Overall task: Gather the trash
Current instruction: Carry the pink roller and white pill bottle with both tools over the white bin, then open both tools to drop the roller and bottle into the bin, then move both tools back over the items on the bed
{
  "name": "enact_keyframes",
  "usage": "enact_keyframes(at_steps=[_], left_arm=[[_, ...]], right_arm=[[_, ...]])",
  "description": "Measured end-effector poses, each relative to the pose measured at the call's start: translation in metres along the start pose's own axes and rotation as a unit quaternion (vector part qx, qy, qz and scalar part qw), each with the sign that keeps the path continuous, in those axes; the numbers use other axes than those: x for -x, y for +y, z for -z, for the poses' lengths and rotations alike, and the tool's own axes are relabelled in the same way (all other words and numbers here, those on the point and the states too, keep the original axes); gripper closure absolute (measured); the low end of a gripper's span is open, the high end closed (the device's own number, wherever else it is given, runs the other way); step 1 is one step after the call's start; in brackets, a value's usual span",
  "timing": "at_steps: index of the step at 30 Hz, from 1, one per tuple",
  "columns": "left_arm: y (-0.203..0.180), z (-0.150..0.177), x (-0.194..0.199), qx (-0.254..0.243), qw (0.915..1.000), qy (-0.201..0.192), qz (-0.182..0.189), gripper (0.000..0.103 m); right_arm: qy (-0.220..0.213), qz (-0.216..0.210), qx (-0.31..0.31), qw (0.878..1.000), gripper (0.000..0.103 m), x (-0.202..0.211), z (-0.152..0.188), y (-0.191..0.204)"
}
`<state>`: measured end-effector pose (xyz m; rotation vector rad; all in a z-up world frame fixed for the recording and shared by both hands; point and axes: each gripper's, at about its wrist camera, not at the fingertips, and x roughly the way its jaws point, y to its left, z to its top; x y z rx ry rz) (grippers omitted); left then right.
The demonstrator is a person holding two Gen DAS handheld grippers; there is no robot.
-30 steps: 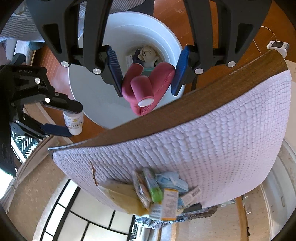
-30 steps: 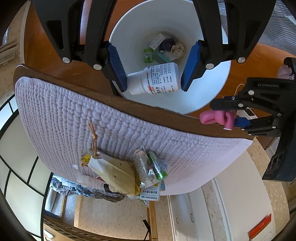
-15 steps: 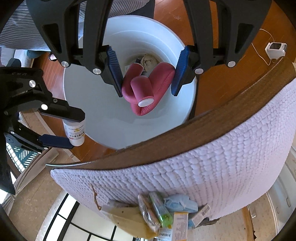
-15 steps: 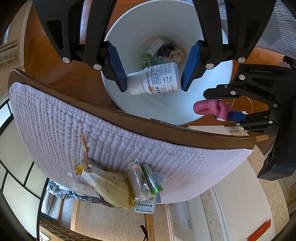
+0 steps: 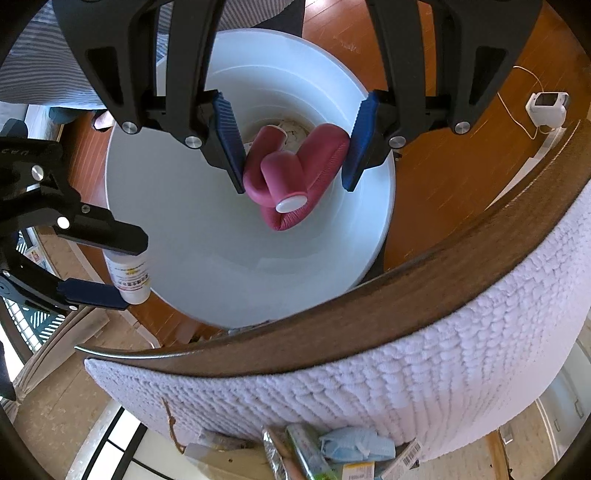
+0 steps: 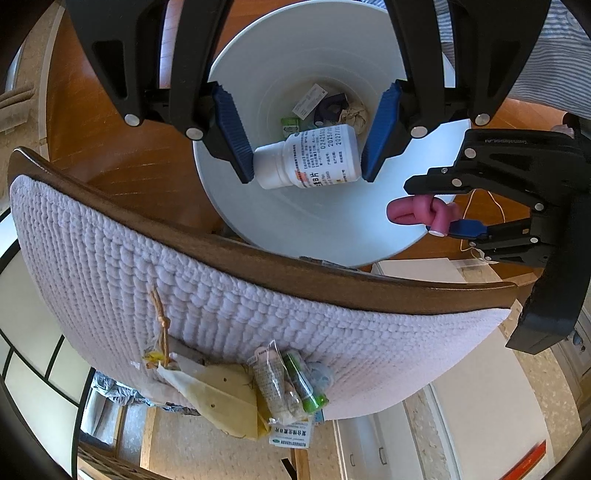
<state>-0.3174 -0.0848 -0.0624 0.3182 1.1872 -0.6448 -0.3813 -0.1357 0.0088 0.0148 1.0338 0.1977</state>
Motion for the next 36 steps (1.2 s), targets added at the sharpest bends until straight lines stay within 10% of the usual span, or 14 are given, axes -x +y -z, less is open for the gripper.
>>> enact_keyframes(at_steps=[15,18,24,36], left_arm=[[-0.001,-0.014,-0.045,0.001,0.9998,0.022,0.002,0.047],[0.001,-0.016,-0.048,0.004,0.9999,0.016,-0.003,0.026],[0.001,-0.025,-0.044,0.003,1.0,0.004,-0.001,0.026],[0.032,-0.074,0.033,0.015,0.9896,-0.143,0.009,0.002]], right_arm=[[0.017,-0.002,-0.013,1.0,0.043,-0.026,0.004,-0.003],[0.009,0.01,-0.021,1.0,0.024,-0.025,0.002,-0.004],[-0.008,0.031,-0.011,0.999,0.019,-0.014,-0.011,-0.004],[-0.148,0.107,0.023,0.983,0.004,0.046,-0.069,-0.014]])
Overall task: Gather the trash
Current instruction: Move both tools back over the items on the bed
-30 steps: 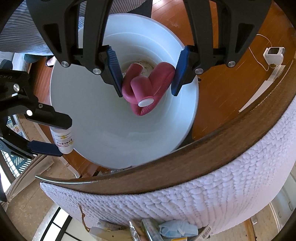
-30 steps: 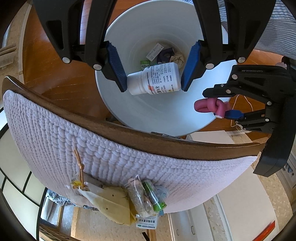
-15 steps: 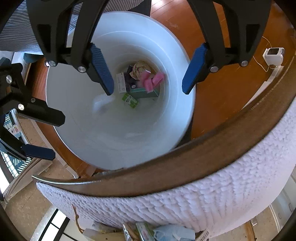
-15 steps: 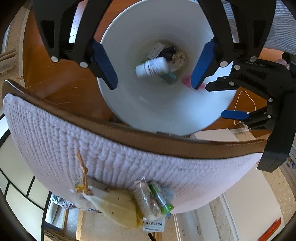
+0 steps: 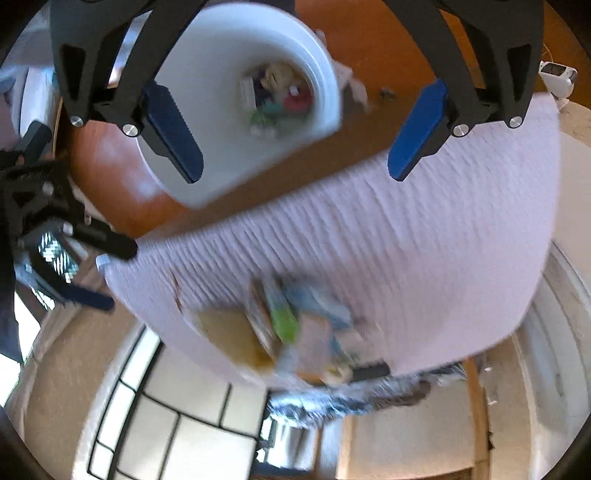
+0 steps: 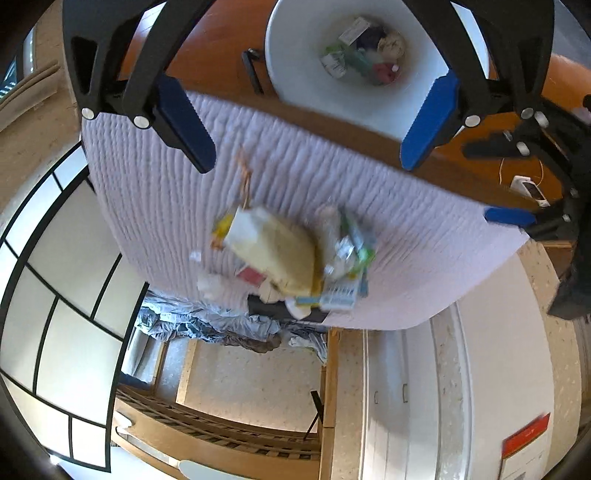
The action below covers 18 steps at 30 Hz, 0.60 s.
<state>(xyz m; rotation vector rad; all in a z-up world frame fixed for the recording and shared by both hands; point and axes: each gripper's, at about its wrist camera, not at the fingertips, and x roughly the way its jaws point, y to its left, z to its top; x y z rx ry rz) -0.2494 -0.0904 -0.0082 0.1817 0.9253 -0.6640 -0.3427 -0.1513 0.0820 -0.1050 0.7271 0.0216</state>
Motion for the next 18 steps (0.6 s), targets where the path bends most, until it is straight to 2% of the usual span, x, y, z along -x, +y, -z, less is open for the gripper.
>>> enact_keyframes(at_steps=[2,6,9,12,16,18], left_arm=[[0.015,-0.017,-0.004,0.023,0.9997,-0.006,0.005,0.002],[0.05,-0.053,-0.014,0.057,0.9978,-0.01,0.033,0.002],[0.079,-0.08,-0.028,0.049,0.9978,0.003,0.046,0.002],[0.1,-0.102,-0.05,0.043,0.9959,0.032,0.072,0.002],[0.109,-0.117,-0.067,0.028,0.9938,0.05,0.095,0.002],[0.113,-0.123,-0.074,0.03,0.9894,0.059,0.129,0.002]], right_arm=[[-0.004,0.012,0.014,1.0,0.004,-0.006,-0.007,-0.002],[0.008,-0.012,-0.005,1.0,0.004,-0.03,-0.022,-0.015],[0.012,-0.008,0.008,1.0,0.004,-0.045,-0.03,-0.016],[0.013,0.0,0.029,0.999,0.004,-0.058,-0.038,-0.017],[0.022,0.007,0.065,0.998,0.004,-0.078,-0.048,-0.017],[0.029,0.005,0.086,0.996,0.004,-0.087,-0.053,-0.018]])
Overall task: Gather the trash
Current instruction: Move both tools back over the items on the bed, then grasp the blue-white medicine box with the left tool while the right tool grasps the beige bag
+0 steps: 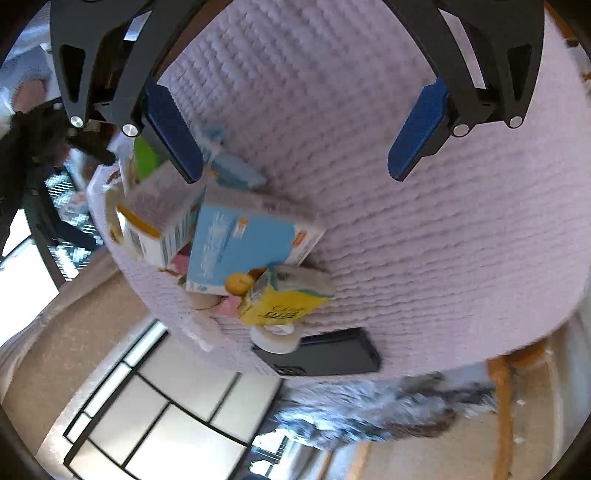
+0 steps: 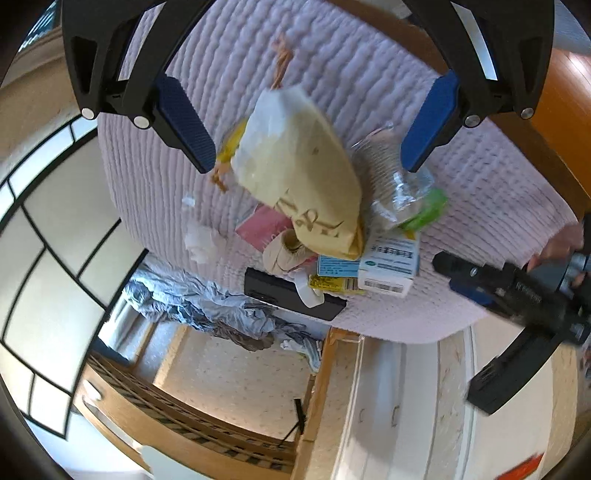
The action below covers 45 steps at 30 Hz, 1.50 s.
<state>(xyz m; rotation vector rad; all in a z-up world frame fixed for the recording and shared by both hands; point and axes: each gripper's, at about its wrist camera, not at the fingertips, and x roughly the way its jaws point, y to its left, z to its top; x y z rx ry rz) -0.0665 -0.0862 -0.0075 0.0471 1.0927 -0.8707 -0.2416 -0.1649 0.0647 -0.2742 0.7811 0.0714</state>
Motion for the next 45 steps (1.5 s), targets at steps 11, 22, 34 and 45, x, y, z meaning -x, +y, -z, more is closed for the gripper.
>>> enact_keyframes(at_steps=[11,22,34,45], left_arm=[[-0.004,-0.034,-0.034,-0.044,0.9951,0.027,0.084,0.002],[-0.01,-0.034,-0.035,-0.055,0.9948,0.013,0.084,0.016],[-0.01,-0.002,0.015,0.019,0.9921,-0.043,0.116,0.016],[-0.016,0.03,0.049,0.05,0.9925,-0.07,0.086,0.017]], right_arm=[[0.021,-0.057,0.051,0.997,0.013,-0.035,-0.015,-0.006],[0.005,-0.078,-0.027,0.997,0.05,-0.036,-0.014,-0.034],[-0.022,-0.087,-0.085,0.992,0.053,-0.005,-0.009,-0.04],[-0.046,-0.074,-0.09,0.992,0.053,0.019,-0.013,-0.029]])
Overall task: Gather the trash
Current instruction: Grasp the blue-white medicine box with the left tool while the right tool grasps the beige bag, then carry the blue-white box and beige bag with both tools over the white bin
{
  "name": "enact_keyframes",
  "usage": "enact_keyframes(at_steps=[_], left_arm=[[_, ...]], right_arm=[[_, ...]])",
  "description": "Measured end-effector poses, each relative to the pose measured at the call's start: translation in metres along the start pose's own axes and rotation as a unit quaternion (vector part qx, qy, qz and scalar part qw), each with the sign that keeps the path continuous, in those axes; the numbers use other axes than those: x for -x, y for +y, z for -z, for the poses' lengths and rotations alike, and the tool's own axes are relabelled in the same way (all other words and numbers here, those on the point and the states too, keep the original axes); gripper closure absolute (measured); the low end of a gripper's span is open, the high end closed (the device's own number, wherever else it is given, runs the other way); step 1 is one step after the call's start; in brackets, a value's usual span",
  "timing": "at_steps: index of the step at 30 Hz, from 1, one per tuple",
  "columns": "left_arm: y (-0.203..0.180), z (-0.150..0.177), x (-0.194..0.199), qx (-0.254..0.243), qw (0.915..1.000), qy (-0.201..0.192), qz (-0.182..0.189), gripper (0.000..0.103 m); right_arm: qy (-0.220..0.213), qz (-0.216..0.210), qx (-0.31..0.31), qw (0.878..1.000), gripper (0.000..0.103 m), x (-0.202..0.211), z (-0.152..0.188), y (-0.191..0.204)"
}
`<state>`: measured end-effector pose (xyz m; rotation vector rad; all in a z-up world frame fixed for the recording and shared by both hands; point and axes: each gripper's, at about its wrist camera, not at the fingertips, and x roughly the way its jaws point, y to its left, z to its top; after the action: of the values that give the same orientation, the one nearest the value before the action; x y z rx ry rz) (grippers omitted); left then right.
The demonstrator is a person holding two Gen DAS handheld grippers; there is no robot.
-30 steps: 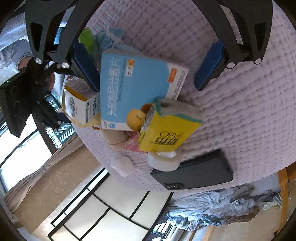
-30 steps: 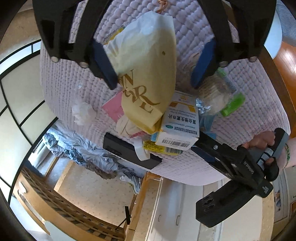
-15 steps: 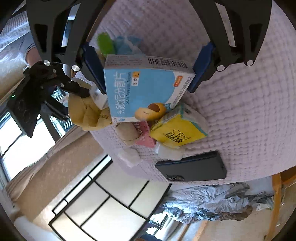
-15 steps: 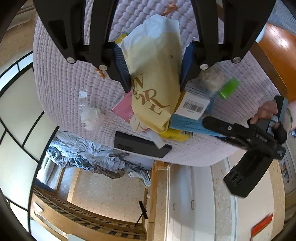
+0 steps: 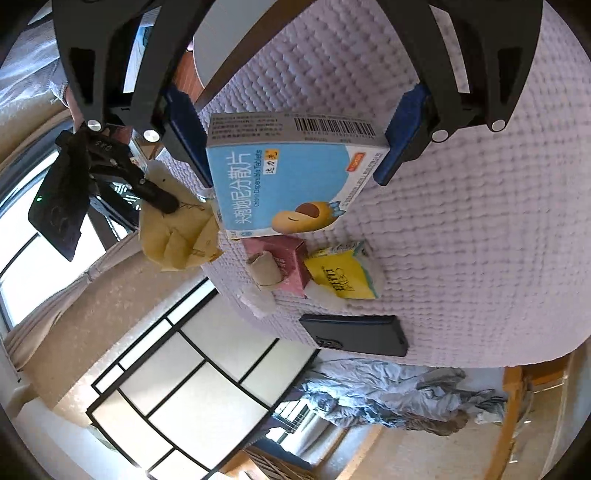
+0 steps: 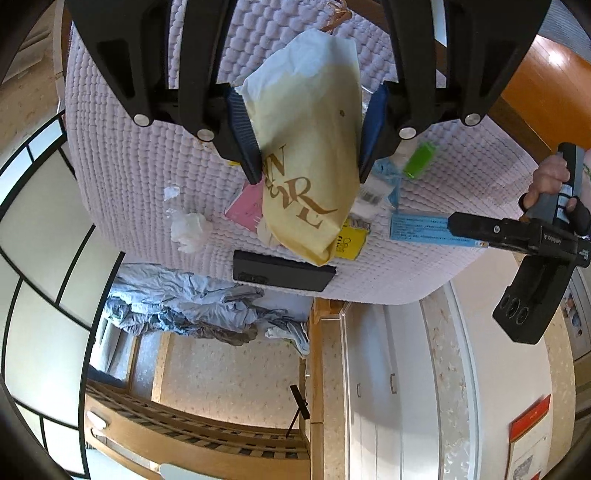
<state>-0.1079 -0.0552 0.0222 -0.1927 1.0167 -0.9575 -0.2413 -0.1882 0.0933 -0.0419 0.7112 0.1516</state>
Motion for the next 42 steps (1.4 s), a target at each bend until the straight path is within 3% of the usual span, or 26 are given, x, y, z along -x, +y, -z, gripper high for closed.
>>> enact_keyframes(at_steps=[19,42], left_arm=[[-0.017,0.033,0.032,0.03,0.9984,-0.038,-0.03,0.019],[-0.058,0.083,0.042,0.034,0.9968,-0.026,-0.068,0.019]], right_arm=[[-0.032,-0.011,-0.002,0.999,0.053,0.04,0.001,0.016],[0.007,-0.063,0.007,0.998,0.053,0.076,0.043,0.053]])
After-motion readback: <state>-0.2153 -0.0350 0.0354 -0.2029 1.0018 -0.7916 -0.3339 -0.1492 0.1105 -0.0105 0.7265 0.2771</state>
